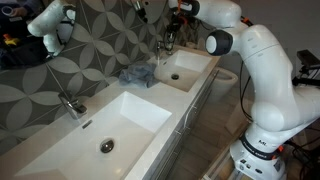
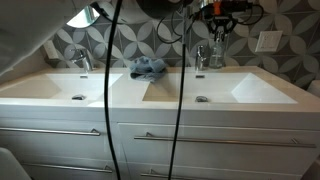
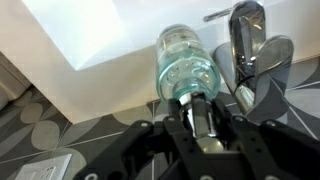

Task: Move the clear bottle from the left side of the right tap and move it to the right of the right tap

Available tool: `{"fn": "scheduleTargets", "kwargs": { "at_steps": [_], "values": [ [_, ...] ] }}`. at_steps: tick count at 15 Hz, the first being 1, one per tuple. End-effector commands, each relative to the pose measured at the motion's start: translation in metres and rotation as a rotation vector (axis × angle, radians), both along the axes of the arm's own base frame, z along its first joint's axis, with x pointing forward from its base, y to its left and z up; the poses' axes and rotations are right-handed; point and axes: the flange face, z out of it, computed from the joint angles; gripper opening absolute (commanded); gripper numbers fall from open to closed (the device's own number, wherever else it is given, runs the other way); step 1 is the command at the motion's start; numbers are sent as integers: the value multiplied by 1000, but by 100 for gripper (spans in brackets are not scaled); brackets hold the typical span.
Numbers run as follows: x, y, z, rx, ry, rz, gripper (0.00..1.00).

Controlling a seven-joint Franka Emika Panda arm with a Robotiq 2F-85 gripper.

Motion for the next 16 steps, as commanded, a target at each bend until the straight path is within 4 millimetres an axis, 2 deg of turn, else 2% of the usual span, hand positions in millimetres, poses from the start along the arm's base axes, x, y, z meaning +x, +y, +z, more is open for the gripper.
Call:
{"fn": "scheduleTargets", "kwargs": {
  "at_steps": [1,11,16],
  "values": [
    [5,1,10,-8,-68,10,12],
    [16,5,-9,9,-105,24,12],
    [17,7,-12,12,-107,31,12]
  ]
}}
